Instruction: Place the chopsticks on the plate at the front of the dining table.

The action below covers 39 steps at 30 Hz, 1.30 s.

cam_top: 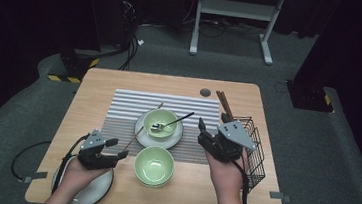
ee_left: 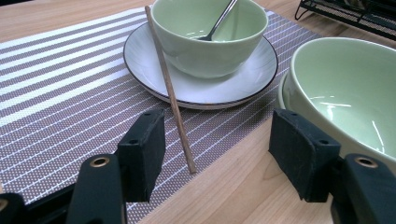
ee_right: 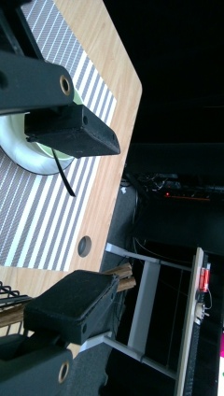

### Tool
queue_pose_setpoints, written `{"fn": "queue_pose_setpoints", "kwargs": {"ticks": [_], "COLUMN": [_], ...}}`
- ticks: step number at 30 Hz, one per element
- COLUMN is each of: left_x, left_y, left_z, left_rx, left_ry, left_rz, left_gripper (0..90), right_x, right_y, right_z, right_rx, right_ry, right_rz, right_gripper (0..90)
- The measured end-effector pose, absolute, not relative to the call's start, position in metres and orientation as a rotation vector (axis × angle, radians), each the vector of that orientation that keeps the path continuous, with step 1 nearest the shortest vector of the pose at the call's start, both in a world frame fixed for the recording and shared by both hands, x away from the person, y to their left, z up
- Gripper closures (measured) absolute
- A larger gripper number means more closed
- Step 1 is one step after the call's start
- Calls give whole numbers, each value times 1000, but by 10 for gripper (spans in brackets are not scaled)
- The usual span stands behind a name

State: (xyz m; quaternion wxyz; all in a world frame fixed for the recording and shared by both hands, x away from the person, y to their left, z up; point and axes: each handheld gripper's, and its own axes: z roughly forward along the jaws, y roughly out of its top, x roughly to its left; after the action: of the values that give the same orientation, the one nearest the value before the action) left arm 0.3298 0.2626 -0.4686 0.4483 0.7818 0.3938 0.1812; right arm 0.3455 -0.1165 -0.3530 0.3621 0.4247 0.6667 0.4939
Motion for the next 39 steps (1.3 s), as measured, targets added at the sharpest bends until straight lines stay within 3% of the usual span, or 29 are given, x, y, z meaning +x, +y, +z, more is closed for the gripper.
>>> {"fn": "queue_pose_setpoints", "kwargs": {"ticks": [13,39], "left_x": [335,332], "left_y": [264,258], "left_z": [-471,-468], "left_rx": [1945,1933], "left_ry": [988,966], "left_rz": [466,448], "left_gripper": [359,363], "right_x": [358,383], "right_y": [-125,-141], "right_z": [-349,-345], "right_rx": [1111,1166], "right_ry": [1702,1681], "right_rz": [1237,1184], "right_gripper": [330,447]}}
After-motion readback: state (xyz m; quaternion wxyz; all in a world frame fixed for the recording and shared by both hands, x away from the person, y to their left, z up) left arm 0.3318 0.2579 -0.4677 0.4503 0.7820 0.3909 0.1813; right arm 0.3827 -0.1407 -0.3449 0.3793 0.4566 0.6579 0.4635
